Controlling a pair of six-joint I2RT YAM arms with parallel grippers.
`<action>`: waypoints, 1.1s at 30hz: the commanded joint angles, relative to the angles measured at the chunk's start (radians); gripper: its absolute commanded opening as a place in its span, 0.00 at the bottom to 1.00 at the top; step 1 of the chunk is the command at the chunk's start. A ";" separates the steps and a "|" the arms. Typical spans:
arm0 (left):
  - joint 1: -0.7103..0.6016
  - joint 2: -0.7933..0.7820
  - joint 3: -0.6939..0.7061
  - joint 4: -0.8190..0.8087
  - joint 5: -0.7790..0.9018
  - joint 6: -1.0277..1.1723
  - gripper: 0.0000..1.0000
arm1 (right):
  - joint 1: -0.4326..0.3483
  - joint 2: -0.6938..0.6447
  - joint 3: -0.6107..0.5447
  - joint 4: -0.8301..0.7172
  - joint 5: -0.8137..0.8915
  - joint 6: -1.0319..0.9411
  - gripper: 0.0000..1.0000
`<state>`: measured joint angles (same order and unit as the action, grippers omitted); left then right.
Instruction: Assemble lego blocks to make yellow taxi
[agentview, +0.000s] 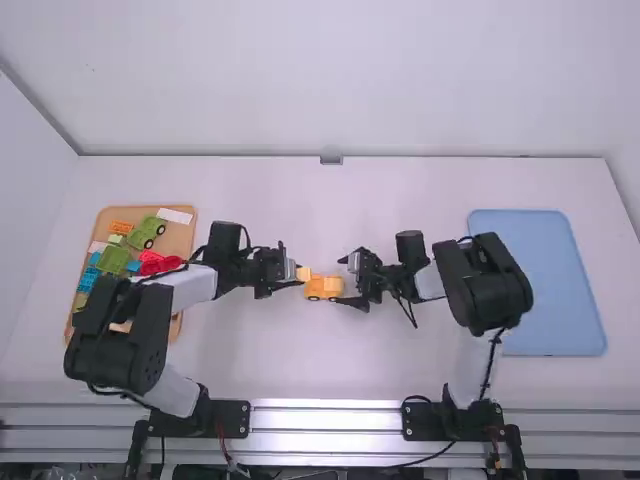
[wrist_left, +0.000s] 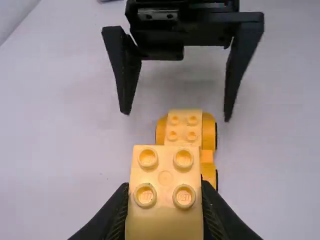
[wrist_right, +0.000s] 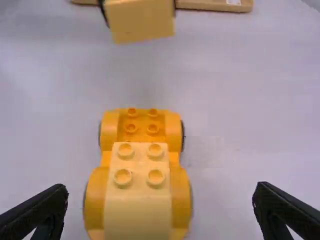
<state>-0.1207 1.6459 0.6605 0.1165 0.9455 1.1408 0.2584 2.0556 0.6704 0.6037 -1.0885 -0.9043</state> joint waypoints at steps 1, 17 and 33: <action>-0.018 0.061 0.032 -0.005 0.015 -0.008 0.17 | 0.019 0.025 0.032 0.010 -0.060 0.084 0.98; -0.031 0.211 0.114 -0.056 0.091 0.035 0.19 | 0.111 0.120 0.037 0.150 0.139 0.185 0.99; -0.095 0.214 0.116 -0.039 -0.030 -0.022 0.17 | 0.081 0.150 0.048 0.193 -0.011 0.138 0.61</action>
<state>-0.2073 1.8534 0.7639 0.0772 0.9550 1.1446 0.3370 2.1914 0.7086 0.7967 -1.0760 -0.7658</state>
